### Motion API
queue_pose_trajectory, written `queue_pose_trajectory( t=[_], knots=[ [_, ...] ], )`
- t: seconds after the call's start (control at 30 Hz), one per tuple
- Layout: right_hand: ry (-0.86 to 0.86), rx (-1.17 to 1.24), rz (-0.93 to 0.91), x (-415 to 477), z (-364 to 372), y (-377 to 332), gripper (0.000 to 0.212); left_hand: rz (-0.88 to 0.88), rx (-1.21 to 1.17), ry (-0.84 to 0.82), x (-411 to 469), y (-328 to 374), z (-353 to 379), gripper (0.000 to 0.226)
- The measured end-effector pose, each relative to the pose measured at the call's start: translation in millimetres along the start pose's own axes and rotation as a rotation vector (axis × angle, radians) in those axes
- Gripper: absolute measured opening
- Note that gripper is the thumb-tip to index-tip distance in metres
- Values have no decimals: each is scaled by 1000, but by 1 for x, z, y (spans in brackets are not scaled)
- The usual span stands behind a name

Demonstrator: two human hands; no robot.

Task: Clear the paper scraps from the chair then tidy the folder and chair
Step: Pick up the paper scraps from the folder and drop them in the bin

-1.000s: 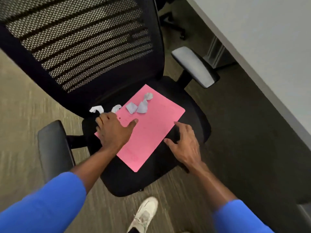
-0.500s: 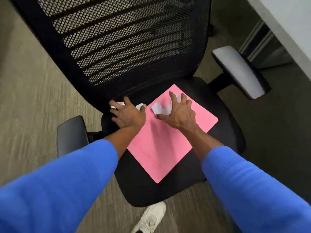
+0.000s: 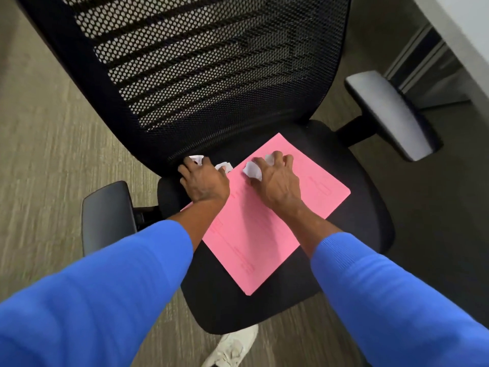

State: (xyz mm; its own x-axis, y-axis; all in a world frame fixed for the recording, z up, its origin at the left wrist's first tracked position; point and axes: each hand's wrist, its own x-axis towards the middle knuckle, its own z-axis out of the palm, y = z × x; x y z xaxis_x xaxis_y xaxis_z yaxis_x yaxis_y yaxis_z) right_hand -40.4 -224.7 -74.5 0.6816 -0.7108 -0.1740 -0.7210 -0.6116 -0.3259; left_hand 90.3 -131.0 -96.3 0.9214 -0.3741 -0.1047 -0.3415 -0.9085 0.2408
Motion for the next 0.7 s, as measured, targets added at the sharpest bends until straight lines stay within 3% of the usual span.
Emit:
queue_pose_trajectory(
  t=[0.17, 0.3, 0.53, 0.7],
  knots=[
    [79, 79, -47, -5, 10, -2, 28, 121, -83, 41, 10, -4, 4, 35],
    [155, 118, -28, -9, 18, -4, 25, 193, -112, 26, 15, -4, 3, 19],
    [250, 356, 55, -21, 25, -3, 15, 232, -149, -49, 16, -6, -3, 19],
    [251, 505, 190, -42, 6, 19, 18, 249, -203, 14, 1, -3, -12, 23]
  ],
)
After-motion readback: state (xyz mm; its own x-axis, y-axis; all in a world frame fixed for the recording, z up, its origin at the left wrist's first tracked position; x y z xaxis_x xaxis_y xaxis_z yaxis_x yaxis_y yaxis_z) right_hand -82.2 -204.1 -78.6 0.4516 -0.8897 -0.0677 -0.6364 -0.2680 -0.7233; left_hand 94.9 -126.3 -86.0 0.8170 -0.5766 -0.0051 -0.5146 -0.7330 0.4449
